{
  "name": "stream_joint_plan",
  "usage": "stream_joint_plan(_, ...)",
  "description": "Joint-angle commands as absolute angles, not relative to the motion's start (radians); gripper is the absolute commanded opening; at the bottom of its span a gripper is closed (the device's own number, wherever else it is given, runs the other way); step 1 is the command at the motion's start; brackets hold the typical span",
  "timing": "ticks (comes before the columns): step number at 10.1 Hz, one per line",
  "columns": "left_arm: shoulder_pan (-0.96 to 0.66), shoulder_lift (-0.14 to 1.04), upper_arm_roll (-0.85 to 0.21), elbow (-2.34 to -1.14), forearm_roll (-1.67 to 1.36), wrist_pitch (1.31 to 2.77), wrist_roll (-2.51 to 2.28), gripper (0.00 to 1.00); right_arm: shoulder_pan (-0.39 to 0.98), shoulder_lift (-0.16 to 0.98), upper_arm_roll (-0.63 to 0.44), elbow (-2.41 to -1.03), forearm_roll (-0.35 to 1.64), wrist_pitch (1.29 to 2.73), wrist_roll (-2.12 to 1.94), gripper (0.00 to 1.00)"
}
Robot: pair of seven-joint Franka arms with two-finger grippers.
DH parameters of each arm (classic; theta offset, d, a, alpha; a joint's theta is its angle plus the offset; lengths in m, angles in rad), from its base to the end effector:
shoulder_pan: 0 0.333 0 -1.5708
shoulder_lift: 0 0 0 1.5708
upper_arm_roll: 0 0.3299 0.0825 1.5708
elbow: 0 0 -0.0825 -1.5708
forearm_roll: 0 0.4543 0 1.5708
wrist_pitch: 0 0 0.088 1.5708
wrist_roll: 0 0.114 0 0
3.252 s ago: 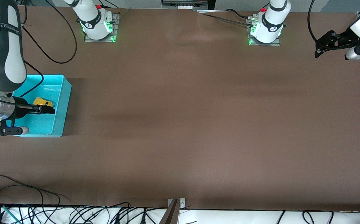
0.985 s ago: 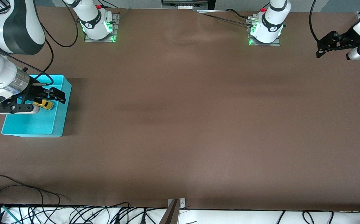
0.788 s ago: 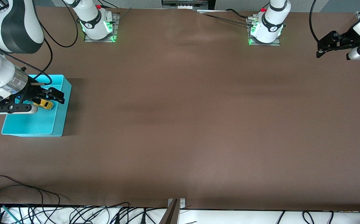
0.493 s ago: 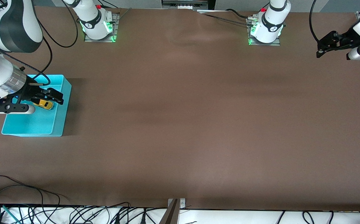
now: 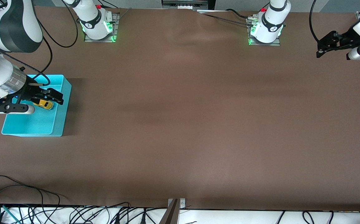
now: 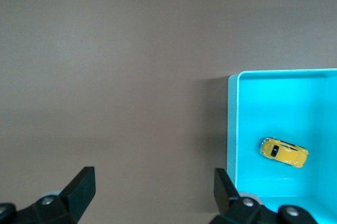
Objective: Wind up and store yellow beetle car
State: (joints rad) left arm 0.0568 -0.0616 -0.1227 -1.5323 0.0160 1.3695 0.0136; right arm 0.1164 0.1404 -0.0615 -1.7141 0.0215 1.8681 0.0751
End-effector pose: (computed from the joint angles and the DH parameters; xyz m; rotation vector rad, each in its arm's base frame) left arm 0.5807 -0.0387 0.6723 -3.1094 0.1190 0.1573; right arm 0.6754 0.0406 0.4875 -3.1284 0.0402 -0.0205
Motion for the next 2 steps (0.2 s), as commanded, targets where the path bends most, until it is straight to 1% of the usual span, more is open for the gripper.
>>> stream_joint_plan(1,0.067,-0.049,-0.127,-1.499,-0.015,1.345,0.012,1.00,0.103,0.146,-0.051,-1.697,0.015,1.855,0.091,1.00)
stream_joint_plan(2,0.069,-0.049,-0.126,-1.499,-0.015,1.345,0.014,1.00,0.103,0.144,-0.052,-1.697,0.017,1.853,0.092,1.00)
